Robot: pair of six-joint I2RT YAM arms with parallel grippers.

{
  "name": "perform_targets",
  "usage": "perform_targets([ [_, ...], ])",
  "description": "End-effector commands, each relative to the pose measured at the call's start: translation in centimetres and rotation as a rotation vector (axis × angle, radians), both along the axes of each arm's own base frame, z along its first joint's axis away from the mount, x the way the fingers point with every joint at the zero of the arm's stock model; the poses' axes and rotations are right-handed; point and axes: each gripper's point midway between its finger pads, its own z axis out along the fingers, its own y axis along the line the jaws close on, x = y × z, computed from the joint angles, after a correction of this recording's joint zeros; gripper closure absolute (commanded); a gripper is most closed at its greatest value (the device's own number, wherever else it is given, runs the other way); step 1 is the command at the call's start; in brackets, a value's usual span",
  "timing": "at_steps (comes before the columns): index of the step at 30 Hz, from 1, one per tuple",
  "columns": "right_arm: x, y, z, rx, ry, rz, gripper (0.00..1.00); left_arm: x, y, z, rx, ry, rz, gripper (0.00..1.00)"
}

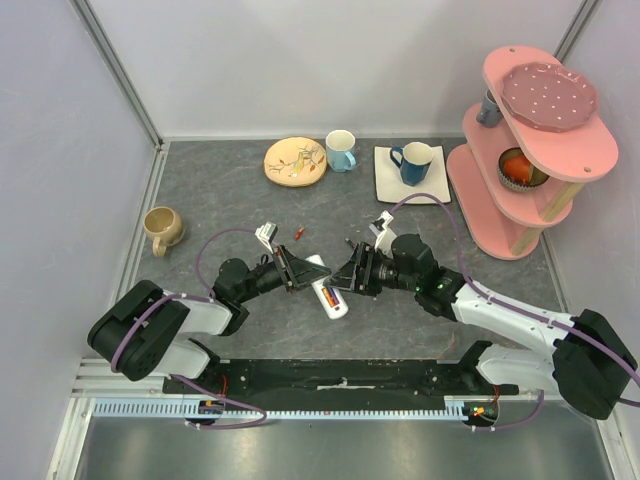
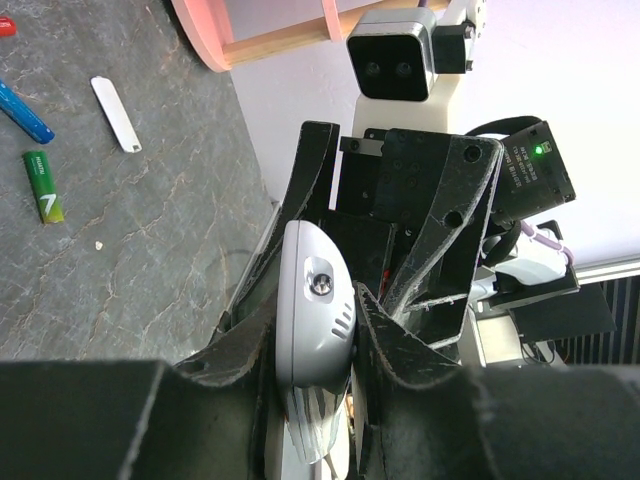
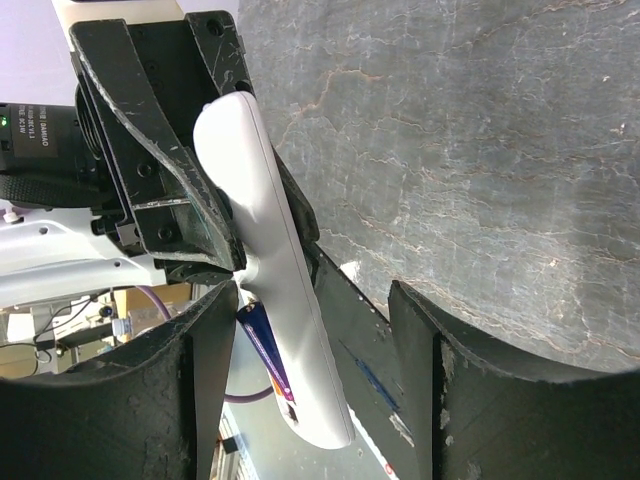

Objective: Load the batteries into the remote control

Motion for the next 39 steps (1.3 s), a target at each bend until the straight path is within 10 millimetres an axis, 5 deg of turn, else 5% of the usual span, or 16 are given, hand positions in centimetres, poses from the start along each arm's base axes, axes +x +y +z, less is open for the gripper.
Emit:
perform_targets([
  [1,-0.3,0.0,-0.1,0.019,0.009,0.011,0.31,-1.1,0.7,8.7,-0.220,-0.365,0.000,0.98],
  [39,-1.5,-0.9,-1.4,0.042,0.034,0.005,0.36,-0.4,0.6,11.4,-0.273,-0.412,0.015,0.98],
])
